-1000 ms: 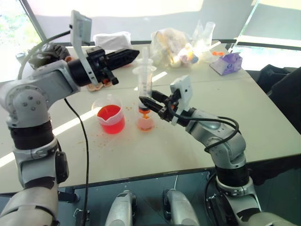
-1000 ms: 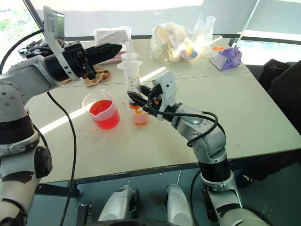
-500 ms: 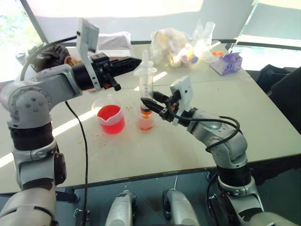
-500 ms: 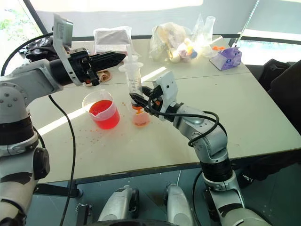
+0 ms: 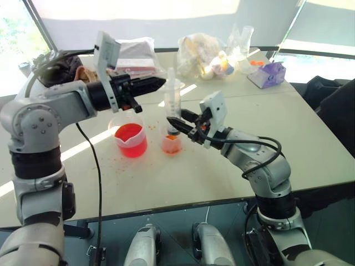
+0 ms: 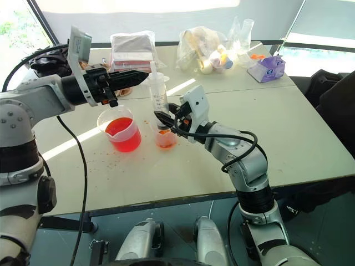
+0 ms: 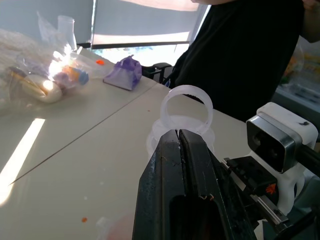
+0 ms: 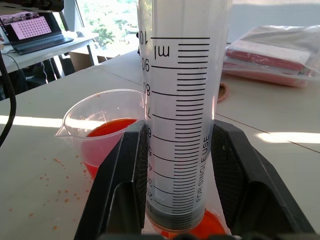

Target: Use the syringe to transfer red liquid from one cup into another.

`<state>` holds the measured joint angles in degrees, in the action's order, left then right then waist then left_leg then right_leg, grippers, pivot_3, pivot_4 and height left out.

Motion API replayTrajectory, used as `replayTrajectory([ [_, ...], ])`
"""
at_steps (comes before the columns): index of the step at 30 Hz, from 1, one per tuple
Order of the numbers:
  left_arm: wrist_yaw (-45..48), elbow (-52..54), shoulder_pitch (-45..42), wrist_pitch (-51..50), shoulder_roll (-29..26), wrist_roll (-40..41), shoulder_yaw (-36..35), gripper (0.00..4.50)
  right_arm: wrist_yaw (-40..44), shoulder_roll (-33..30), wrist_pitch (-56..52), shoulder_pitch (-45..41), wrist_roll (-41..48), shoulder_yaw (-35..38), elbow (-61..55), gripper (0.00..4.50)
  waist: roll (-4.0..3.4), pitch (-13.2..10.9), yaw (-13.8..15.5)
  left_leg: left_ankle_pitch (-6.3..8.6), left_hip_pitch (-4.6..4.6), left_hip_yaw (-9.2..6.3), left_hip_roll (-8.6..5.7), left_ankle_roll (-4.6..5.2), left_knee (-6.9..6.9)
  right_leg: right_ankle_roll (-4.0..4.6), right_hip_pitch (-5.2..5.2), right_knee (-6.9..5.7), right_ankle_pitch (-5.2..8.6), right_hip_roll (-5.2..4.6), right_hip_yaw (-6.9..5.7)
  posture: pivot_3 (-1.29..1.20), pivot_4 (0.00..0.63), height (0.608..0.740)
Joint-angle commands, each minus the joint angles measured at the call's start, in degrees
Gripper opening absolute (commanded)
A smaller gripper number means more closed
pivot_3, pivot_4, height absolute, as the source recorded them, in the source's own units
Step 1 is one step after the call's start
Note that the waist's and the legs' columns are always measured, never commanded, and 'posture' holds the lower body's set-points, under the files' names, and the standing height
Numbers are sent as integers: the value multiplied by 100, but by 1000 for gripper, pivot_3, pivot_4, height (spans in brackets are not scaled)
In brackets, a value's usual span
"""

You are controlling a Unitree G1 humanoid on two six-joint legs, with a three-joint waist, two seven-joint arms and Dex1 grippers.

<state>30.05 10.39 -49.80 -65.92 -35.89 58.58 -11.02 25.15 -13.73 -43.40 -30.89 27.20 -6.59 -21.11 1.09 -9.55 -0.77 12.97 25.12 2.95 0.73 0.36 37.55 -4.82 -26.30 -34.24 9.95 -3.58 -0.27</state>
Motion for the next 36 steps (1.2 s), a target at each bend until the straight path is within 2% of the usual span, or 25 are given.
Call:
replayTrajectory([
  [1, 65, 179, 98, -133, -12, 9, 151, 35, 48, 73, 217, -247, 86, 73, -330, 1324, 0, 0, 0, 0, 0, 0, 0, 0, 0, 0, 0, 0, 0, 0, 0, 0, 150, 740],
  [16, -26, 198, 124, -86, 81, 44, -38, 35, 40, 108, 375, -359, -55, 68, -179, 1324, 0, 0, 2, 0, 0, 0, 0, 0, 1, 0, 0, 0, 0, 0, 0, 0, 150, 740],
  [18, -167, 60, -92, 127, 255, 248, -429, 35, 11, 119, 430, -458, -125, 124, -65, 1324, 0, 0, 4, 0, 0, 0, 0, 0, 1, 0, 1, 0, 0, 0, 0, 0, 150, 740],
  [20, -576, -309, -463, 171, 428, 806, -1081, 35, -61, 153, 383, -725, -59, 319, 81, 1324, 3, -2, 2, 0, 1, -1, 0, 0, 5, -2, 0, -1, -1, 0, 0, 0, 150, 740],
  [25, -927, -354, -485, 203, 140, 1184, -1659, 35, -91, 98, 193, -1040, 90, 575, 197, 1324, 2, -2, -19, 5, 1, -17, 5, 8, 19, -20, 3, -5, -11, 3, 0, 0, 150, 740],
  [28, -1080, -73, -33, 166, -140, 1343, -1912, 35, -396, 149, -327, -1268, 275, 824, 253, 1324, 2, -2, -18, 5, 0, -14, 9, 8, 19, -20, 5, -5, -10, 2, 0, 0, 150, 740],
  [32, -686, 862, 1332, 184, -619, 1190, -1901, 35, -931, 133, -1422, -1815, 765, 1446, 484, 1324, 1, -2, -20, 5, 0, -10, 17, 8, 20, -10, 3, -6, -7, -3, 4, 0, 150, 740],
  [36, 12, 1810, 2596, 572, -963, 855, -1717, 35, -1268, -348, -3311, -2561, 1006, 1992, 1160, 1324, 2, -2, 28, 6, 4, -6, 14, 6, 20, 7, 3, -1, 2, -9, 1, 0, 150, 740],
])
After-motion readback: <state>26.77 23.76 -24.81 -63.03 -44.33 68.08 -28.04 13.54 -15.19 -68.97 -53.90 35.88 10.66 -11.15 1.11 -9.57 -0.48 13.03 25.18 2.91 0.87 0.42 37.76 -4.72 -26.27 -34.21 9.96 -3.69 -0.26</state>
